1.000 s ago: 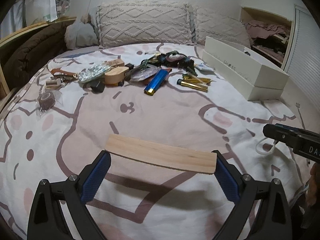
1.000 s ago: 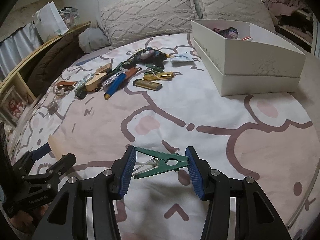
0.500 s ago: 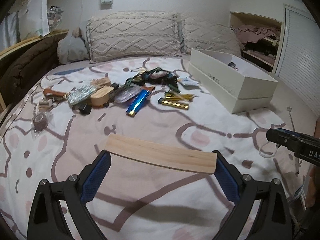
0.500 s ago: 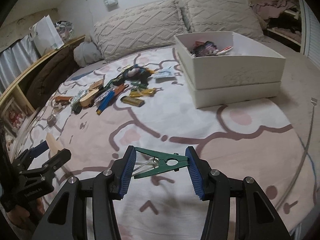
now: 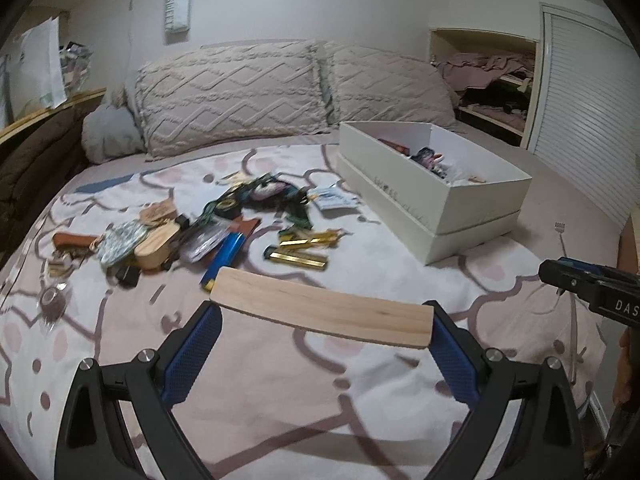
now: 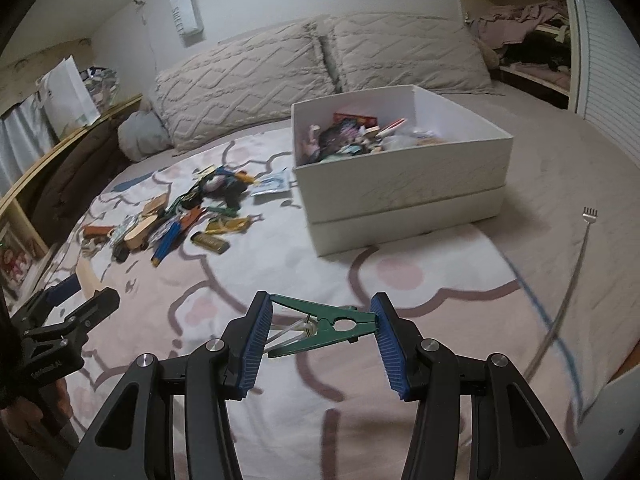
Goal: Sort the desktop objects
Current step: 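Carry the wooden stick and clothespin toward the white shoebox with both grippers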
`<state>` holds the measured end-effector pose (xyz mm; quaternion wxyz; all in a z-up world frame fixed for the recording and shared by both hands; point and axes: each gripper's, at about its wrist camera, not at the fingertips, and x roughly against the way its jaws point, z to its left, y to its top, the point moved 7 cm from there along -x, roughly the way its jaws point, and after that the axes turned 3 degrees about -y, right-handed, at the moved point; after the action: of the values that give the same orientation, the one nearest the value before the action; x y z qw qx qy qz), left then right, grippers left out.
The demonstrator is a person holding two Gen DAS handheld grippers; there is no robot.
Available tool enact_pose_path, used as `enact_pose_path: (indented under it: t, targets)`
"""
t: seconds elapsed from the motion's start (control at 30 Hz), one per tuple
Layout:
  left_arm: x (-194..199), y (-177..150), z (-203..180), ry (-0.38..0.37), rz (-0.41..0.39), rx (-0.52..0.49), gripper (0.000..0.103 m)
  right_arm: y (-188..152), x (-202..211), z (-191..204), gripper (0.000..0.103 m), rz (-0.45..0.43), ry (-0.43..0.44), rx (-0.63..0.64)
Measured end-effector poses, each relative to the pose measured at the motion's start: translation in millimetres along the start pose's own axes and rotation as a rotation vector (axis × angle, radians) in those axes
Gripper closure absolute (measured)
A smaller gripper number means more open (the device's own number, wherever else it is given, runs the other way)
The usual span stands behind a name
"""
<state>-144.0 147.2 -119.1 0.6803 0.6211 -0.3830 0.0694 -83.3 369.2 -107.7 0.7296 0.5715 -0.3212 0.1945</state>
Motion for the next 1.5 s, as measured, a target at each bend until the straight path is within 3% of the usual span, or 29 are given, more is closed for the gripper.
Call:
enact_pose_path:
  t: [0.33, 0.53, 1.33, 1.5]
  targets:
    - [-17, 36, -30, -0.036, -0.035, -0.083, 0.004, 33, 3, -30, 0.051, -0.022, -0.026, 0.018]
    - [-29, 57, -40, -0.052, -0.052, -0.103, 0.004, 58, -2, -38, 0.051, -0.010, 0.009, 0.017]
    - [-59, 134, -65, -0.088, -0.126, -0.095, 0.004, 171, -19, -56, 0.051, -0.034, 0.037, 0.102]
    - [-71, 146, -68, -0.103, -0.121, -0.090, 0.004, 185, -37, -65, 0.051, 0.017, 0.092, 0.072]
